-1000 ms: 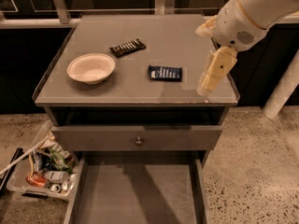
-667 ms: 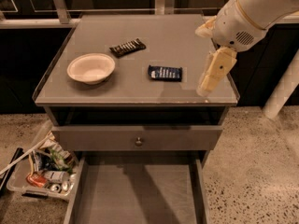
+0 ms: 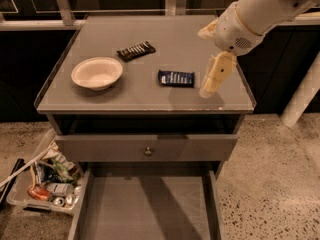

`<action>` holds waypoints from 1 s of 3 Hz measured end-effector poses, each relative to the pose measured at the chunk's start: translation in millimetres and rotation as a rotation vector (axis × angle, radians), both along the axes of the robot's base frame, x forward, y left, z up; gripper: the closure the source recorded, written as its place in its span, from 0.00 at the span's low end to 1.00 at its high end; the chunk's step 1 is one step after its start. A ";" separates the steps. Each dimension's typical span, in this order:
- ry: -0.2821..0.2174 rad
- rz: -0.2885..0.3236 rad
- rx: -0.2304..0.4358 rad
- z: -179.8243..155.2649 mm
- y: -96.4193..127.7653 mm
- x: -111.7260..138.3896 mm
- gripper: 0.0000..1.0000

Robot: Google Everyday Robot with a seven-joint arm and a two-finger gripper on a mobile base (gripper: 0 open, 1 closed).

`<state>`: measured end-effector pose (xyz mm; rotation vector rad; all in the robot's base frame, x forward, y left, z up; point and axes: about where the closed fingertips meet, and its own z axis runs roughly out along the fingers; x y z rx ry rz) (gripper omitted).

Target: Place rxbar blueberry into middle drawer

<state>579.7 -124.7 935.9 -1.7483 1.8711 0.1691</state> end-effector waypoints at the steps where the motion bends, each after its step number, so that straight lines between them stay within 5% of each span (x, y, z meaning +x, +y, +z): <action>1: 0.008 0.002 0.044 -14.5 2.0 27.0 0.00; 3: 0.042 -0.021 0.072 -48.6 -0.6 68.3 0.00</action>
Offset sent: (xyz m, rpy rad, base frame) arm 0.0748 -0.0071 -0.0482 0.0957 0.0373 -0.0354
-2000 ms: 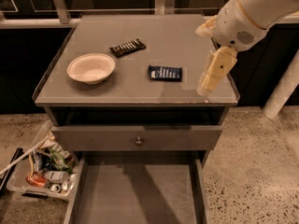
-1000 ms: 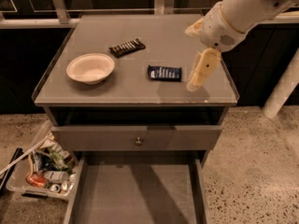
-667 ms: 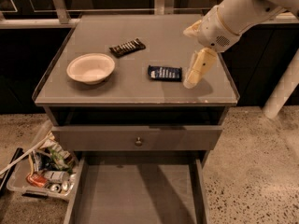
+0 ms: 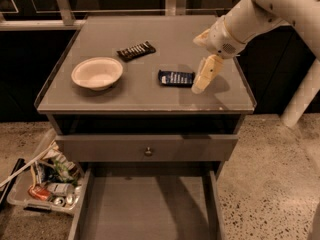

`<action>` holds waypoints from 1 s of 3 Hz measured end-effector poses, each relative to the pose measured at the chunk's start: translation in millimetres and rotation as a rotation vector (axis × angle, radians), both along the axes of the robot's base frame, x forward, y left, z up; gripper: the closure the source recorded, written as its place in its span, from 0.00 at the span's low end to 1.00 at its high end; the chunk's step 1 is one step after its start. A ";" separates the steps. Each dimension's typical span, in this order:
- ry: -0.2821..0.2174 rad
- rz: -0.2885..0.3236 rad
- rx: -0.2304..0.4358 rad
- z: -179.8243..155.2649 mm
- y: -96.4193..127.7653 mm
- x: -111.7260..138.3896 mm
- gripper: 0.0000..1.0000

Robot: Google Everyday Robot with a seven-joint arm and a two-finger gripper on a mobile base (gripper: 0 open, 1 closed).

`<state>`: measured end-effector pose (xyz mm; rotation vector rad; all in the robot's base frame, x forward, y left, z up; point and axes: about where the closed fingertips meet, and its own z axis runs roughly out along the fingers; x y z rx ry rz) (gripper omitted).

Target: Place rxbar blueberry into middle drawer

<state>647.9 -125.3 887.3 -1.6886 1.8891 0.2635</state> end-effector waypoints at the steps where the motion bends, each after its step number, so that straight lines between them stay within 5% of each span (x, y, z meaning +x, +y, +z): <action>1: 0.023 0.010 -0.015 -18.8 0.7 18.4 0.00; 3: 0.067 0.075 0.006 -41.8 16.3 36.8 0.00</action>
Offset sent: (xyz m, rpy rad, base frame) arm 0.0449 0.0074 -0.0470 -0.0210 0.0721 0.0514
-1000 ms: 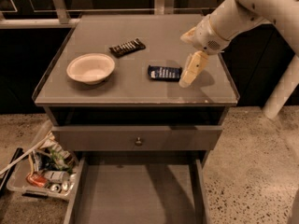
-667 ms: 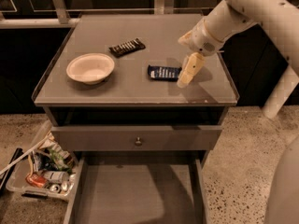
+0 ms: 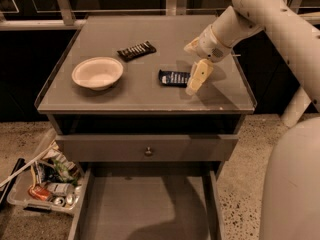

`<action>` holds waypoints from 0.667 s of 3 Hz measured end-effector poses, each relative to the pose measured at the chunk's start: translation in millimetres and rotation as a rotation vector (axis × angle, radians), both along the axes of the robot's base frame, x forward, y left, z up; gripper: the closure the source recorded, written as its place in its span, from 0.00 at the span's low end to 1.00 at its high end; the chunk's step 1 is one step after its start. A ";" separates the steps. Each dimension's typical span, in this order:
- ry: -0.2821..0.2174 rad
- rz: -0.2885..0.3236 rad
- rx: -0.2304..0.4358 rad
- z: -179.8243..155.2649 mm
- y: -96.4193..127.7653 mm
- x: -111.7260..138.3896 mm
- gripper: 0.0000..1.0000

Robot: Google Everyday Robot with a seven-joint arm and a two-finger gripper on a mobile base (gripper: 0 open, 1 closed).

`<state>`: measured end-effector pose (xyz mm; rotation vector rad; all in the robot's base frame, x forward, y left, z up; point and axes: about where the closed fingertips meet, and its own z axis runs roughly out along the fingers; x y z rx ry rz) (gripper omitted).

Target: Place rxbar blueberry into middle drawer

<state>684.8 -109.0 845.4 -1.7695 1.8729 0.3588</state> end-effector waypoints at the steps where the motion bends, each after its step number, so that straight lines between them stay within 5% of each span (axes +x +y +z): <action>1: 0.014 0.029 0.021 -5.2 10.3 3.0 0.00; 2: 0.040 0.013 0.025 -15.1 9.5 6.8 0.00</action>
Offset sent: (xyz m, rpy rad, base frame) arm 0.0106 0.0025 -0.0202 0.0272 0.0637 -0.0165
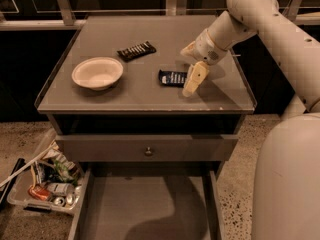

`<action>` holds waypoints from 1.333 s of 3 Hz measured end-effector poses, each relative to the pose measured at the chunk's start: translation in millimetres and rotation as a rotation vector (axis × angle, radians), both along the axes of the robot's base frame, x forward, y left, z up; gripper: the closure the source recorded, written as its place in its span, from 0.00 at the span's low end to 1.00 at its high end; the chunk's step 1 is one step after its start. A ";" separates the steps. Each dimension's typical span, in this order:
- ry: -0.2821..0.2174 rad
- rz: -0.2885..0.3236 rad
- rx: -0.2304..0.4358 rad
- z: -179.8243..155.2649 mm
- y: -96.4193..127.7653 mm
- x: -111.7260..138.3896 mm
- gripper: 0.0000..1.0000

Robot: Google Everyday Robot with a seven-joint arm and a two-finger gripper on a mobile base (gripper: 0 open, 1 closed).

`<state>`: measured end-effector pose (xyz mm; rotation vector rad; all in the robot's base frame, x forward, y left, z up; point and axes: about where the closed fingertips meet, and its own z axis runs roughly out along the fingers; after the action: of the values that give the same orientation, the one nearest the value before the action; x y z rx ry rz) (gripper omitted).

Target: Place rxbar blueberry into middle drawer

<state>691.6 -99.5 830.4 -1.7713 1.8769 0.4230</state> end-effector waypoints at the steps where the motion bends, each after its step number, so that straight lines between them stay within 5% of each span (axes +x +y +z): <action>1: 0.000 0.000 0.000 -0.2 0.0 0.1 0.18; 4: 0.000 0.000 0.000 -0.3 0.1 0.1 0.88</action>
Offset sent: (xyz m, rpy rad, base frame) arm 0.0001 0.0000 -0.0002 0.0000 0.0003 -0.0002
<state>691.7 -99.3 830.1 -1.7712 1.8773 0.4234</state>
